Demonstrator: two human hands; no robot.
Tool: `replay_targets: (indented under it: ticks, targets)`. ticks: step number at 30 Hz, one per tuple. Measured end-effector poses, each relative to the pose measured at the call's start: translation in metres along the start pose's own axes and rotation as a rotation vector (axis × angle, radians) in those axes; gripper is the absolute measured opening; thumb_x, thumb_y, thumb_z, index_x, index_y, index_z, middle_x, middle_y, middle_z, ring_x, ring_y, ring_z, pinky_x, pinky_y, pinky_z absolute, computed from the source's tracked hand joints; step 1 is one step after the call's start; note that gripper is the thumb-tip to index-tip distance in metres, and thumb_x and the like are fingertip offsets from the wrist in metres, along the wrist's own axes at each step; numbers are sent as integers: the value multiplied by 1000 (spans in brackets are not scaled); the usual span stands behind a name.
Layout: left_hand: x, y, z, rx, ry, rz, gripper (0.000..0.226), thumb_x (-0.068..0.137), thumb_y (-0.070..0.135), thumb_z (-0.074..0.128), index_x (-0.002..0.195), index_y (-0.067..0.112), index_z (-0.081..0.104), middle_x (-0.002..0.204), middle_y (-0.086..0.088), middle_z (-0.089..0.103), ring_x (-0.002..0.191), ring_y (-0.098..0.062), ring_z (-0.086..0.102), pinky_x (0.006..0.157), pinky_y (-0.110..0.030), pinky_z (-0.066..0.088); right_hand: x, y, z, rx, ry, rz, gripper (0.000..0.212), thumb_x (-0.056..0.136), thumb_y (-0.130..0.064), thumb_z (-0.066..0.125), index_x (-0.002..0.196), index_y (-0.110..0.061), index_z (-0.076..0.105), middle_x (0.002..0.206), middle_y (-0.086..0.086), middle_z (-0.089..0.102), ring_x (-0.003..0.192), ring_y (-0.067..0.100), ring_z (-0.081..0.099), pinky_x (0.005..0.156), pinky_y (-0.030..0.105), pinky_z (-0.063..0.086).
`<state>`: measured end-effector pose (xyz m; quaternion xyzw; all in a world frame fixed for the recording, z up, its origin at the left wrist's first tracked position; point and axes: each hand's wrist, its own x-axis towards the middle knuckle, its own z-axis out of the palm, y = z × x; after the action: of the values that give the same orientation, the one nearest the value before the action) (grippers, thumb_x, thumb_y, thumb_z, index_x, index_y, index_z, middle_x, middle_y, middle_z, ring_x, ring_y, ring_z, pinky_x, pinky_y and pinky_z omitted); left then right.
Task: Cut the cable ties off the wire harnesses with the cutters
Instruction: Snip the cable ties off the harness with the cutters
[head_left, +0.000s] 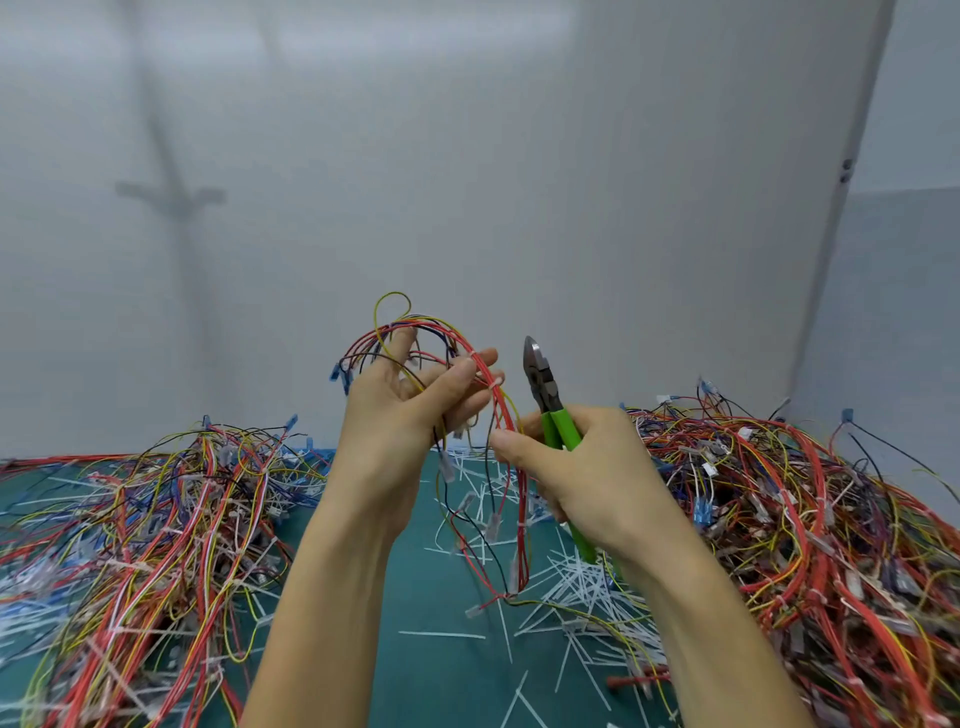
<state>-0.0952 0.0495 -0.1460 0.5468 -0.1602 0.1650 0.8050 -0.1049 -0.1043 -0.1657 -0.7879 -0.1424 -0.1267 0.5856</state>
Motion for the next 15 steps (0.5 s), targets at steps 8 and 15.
replay_targets:
  ticks: [8,15]
  targets:
    - [0,9,-10,224,85,-157,26,99,34,53,104,11,64,86,-7,77,67,-14,71,53,-20,54,1,-2,-7,318,117,-29,17,91,-16,69,74,-10,70,61,1,68,44,11,44,45,28,42]
    - [-7,4,-13,461,-274,-258,76,71,40,76,138,24,43,87,-2,75,78,-17,72,71,-26,59,4,0,-11,355,164,-72,22,95,-16,63,73,-16,69,61,2,66,45,10,43,46,29,44]
